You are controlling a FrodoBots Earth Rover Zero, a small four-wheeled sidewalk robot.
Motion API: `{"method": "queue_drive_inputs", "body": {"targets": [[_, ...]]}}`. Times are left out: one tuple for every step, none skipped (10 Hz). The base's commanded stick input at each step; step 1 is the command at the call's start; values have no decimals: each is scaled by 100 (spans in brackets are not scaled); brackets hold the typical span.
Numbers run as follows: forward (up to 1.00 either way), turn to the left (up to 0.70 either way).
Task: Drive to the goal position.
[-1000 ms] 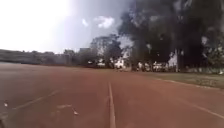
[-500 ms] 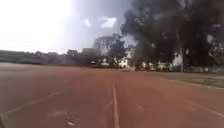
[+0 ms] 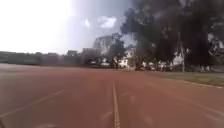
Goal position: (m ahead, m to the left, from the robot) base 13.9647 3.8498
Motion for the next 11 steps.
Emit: {"method": "queue_drive_inputs", "body": {"targets": [[70,0],[70,0],[70,0],[70,0],[70,0],[70,0],[70,0],[70,0],[70,0],[70,0],[70,0]]}}
